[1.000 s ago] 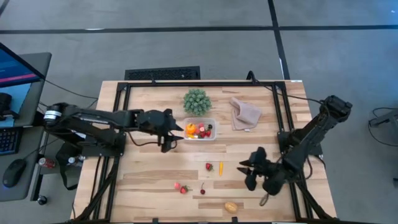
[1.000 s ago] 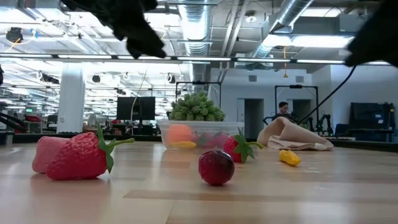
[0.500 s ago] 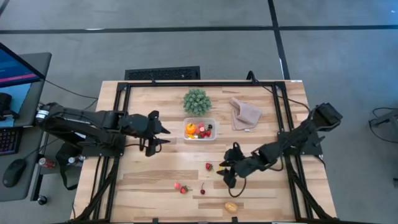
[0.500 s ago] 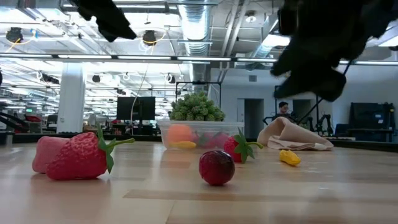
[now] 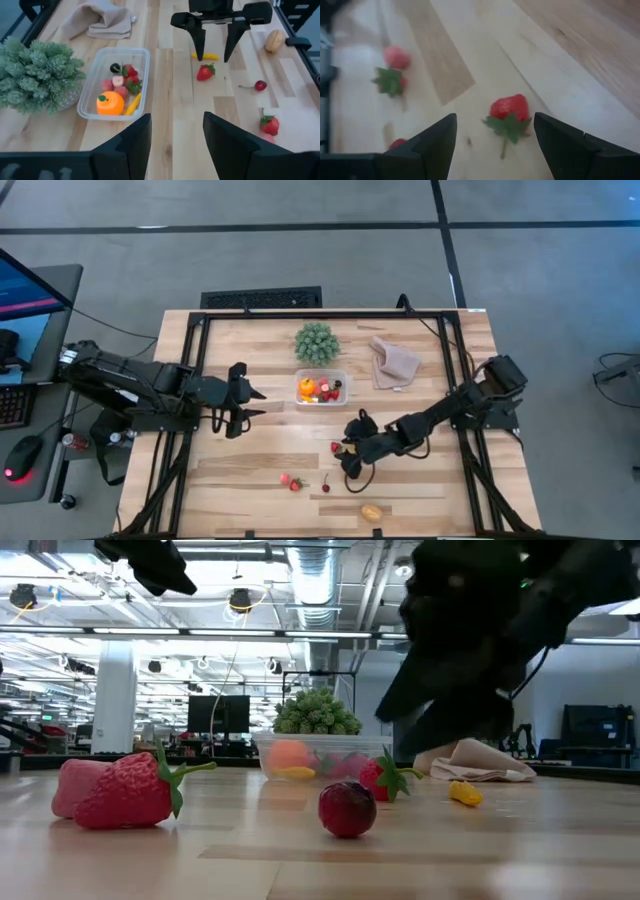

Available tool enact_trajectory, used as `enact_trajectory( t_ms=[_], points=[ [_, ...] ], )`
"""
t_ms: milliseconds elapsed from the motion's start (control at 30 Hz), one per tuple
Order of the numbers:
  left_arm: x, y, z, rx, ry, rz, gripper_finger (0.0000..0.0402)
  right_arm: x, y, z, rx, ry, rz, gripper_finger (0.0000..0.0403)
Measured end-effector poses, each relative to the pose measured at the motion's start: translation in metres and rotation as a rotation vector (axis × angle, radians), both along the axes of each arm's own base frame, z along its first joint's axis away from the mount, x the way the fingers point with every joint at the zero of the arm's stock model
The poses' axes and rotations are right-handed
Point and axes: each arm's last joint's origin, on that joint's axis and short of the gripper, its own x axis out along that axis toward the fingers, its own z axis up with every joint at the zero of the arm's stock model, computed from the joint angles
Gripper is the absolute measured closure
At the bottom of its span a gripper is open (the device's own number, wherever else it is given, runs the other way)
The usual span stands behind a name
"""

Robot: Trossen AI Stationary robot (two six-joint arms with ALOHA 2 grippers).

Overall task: Pick and placing Produce into tupperware
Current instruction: Put the red strawberry into the transparent container

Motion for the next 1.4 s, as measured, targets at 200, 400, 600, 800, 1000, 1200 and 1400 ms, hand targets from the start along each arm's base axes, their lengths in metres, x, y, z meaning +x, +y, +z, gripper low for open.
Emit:
enact_trajectory(
  t_ms=[200, 400, 600, 800, 1000, 1200, 1400],
  points=[
    [-0.001, 0.0, -0.002, 0.002, 0.019, 0.008, 0.0231, 0.014, 0.002, -0.007, -0.05, 0.071, 0.012, 0.0143],
    [-0.002, 0.0, -0.002, 0.003, 0.021, 0.012, 0.0231, 0.015, 0.001, -0.01, -0.082, 0.129, -0.002, 0.0143],
    [-0.002, 0.0, -0.002, 0.014, 0.02, 0.026, 0.0231, 0.017, -0.005, -0.01, -0.088, 0.147, -0.022, 0.0143],
    [-0.001, 0.001, -0.002, 0.021, 0.017, 0.036, 0.0231, 0.021, -0.015, -0.01, -0.119, 0.149, -0.013, 0.0143],
    [-0.001, 0.001, -0.002, 0.022, 0.015, 0.044, 0.0231, 0.022, -0.022, -0.011, -0.144, 0.166, -0.005, 0.0143],
    [-0.002, 0.001, -0.002, 0.023, 0.015, 0.052, 0.0231, 0.018, -0.022, -0.014, -0.141, 0.226, 0.017, 0.0143],
    [-0.002, 0.002, -0.002, 0.034, 0.013, 0.066, 0.0231, 0.016, -0.02, -0.014, -0.152, 0.234, 0.022, 0.0144]
  ],
)
